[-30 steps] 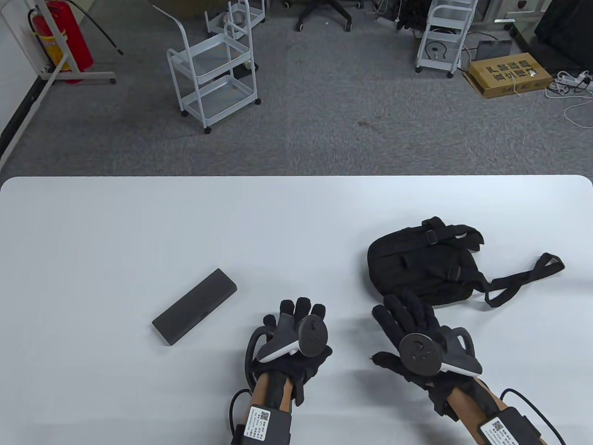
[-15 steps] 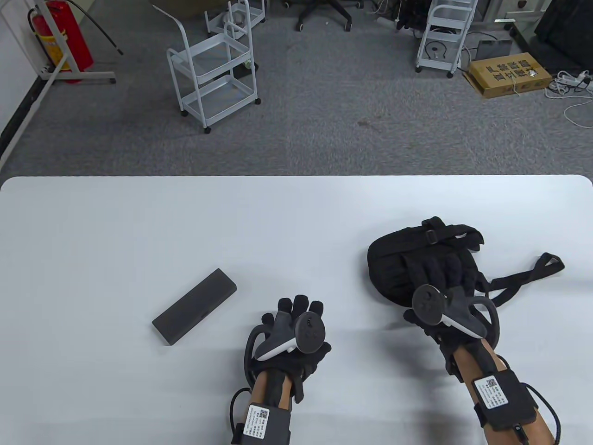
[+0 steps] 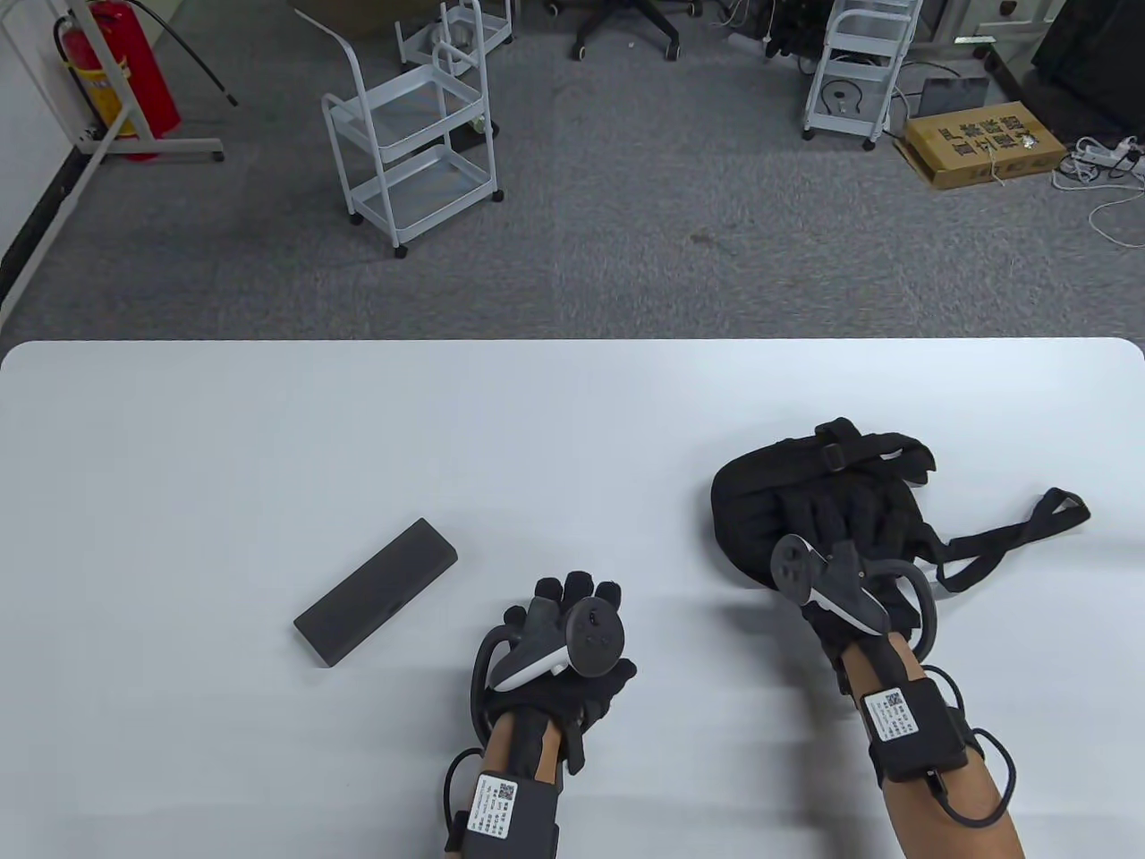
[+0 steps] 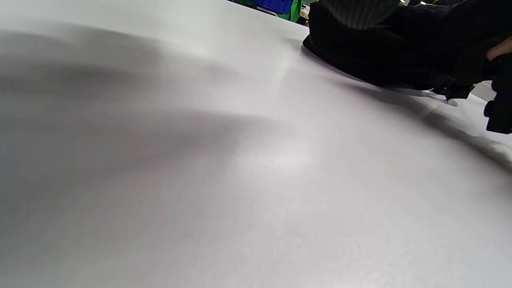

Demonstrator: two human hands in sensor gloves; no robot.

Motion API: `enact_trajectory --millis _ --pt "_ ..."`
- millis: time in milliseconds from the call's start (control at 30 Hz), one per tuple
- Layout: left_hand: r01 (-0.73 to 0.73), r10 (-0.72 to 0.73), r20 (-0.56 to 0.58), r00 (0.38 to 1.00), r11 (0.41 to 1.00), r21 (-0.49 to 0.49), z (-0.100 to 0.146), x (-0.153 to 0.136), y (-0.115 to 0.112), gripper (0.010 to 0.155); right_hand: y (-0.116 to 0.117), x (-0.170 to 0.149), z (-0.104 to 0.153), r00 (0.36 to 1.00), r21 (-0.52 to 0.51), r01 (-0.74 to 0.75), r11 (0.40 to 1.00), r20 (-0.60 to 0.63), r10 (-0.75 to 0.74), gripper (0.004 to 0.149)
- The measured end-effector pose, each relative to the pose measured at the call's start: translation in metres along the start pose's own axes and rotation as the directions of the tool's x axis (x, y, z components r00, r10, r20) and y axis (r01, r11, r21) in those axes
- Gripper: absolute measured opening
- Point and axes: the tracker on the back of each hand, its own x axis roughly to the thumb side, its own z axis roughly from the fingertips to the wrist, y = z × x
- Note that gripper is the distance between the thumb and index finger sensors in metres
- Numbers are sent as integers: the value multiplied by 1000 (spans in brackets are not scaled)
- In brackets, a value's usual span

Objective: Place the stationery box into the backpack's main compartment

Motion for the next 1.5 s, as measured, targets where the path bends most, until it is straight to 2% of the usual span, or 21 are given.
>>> enact_trajectory --millis 100,167,367,533,767,833,867,900,967,1100,1233,1267,1367,1500 --pt "-7 7 2 1000 1000 -1 0 -1 0 84 -2 1 0 1000 -23 7 1000 0 -7 67" --pt "-11 11 2 1000 1000 3 0 -1 1 84 -9 -3 2 998 -114 56 992 18 -54 58" --pt "-9 9 -1 1000 1000 0 0 -1 0 84 -32 -27 10 979 -251 201 947 35 -199 50" --pt "-7 7 -1 1000 1000 5 0 -1 0 84 -59 -55 18 911 -329 401 855 47 -409 49" --pt "-8 8 -12 1000 1000 -1 0 -2 0 84 -92 -75 35 807 -376 576 726 120 -578 49" --pt "-9 9 -12 1000 1000 2 1 -2 0 84 -100 -79 39 755 -366 644 672 161 -636 49" --pt "-13 13 -9 1000 1000 10 2 -2 1 84 -107 -82 42 706 -343 700 627 196 -681 49" --pt "-15 15 -8 1000 1000 14 3 -2 2 84 -108 -82 43 690 -334 717 612 207 -694 49" --pt "-23 23 -5 1000 999 25 4 -3 4 84 -117 -86 49 592 -291 802 522 271 -759 48" --pt "-53 54 -7 999 997 47 5 -6 6 84 -129 -90 55 417 -143 908 393 375 -828 48" --pt "-99 99 1 995 988 116 8 -10 12 81 -132 -91 56 264 19 953 301 431 -863 48" --pt "-127 126 13 992 981 149 9 -12 15 78 -133 -91 56 232 55 958 283 436 -869 48" --pt "-196 188 58 980 947 252 11 -14 24 73 -136 -89 59 209 83 958 274 452 -867 48" --pt "-323 297 131 946 832 452 17 -19 39 69 -140 -80 63 157 180 944 275 487 -859 48"
